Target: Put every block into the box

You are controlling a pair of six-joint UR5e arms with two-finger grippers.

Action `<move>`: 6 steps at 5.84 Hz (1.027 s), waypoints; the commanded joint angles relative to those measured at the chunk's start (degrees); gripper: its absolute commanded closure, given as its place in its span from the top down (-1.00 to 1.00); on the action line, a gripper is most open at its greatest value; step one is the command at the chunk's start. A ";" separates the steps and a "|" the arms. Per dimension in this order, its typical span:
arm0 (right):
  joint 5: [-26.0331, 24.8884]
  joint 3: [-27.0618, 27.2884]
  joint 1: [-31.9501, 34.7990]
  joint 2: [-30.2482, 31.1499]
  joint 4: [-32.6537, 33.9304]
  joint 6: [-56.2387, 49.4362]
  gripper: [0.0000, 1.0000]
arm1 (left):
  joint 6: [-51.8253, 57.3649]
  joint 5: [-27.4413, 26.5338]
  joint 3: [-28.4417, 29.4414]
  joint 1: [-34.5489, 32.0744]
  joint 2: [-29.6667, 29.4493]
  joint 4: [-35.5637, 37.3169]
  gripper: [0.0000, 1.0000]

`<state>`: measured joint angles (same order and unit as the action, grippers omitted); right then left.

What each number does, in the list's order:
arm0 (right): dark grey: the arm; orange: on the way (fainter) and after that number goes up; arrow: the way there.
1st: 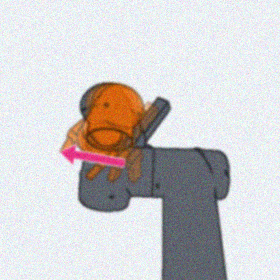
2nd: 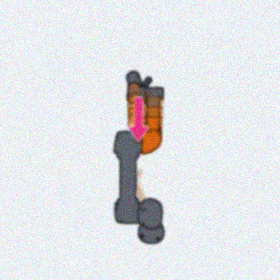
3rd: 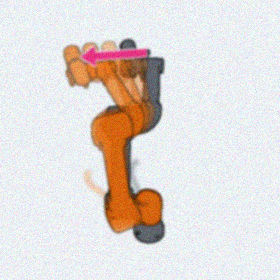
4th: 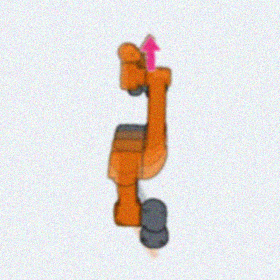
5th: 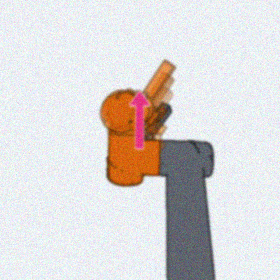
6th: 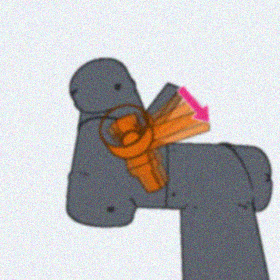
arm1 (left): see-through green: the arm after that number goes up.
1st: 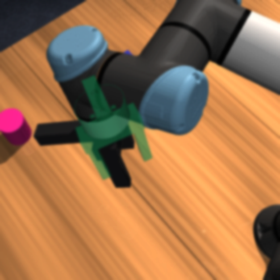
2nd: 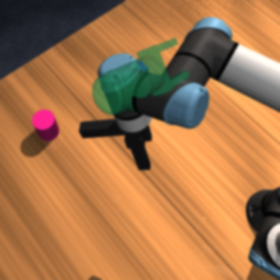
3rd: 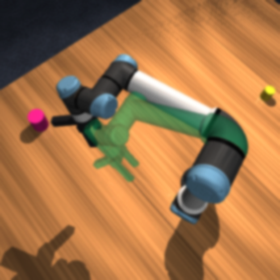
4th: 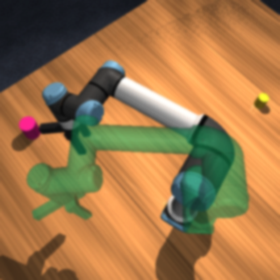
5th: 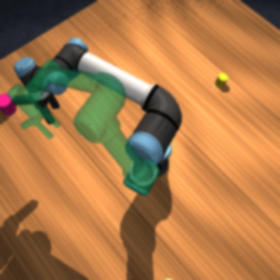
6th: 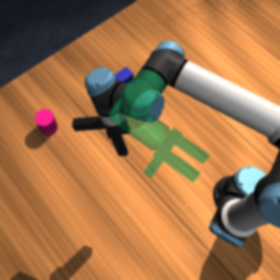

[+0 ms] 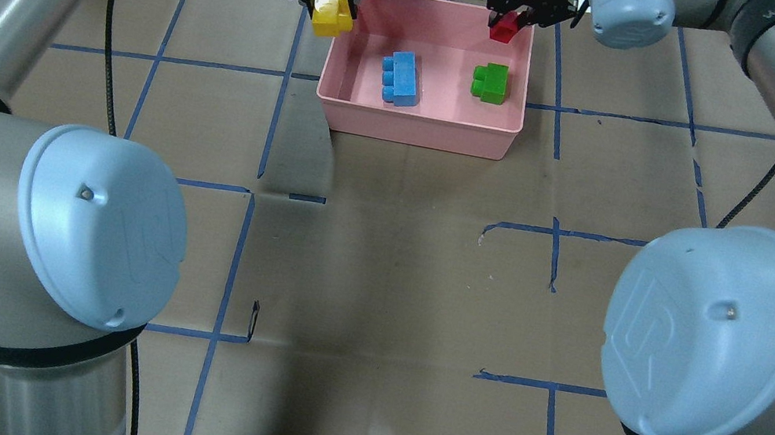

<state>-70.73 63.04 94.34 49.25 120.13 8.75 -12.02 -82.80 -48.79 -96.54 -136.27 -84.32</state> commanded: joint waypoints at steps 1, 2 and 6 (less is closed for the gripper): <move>4.02 -0.37 0.58 -0.65 2.73 4.26 0.99 | -4.22 0.27 -0.08 -2.16 -1.36 1.43 -0.53; 3.32 0.85 0.15 -0.13 2.57 3.39 0.99 | -4.23 0.01 -0.78 -2.25 -1.28 4.31 0.36; -10.18 1.12 -7.23 3.64 -14.18 -18.82 1.00 | -7.76 -0.43 -1.39 0.20 3.97 1.81 0.99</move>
<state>-76.18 64.14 88.61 51.49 110.81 -4.66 -20.10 -83.08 -49.72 -97.62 -134.39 -80.94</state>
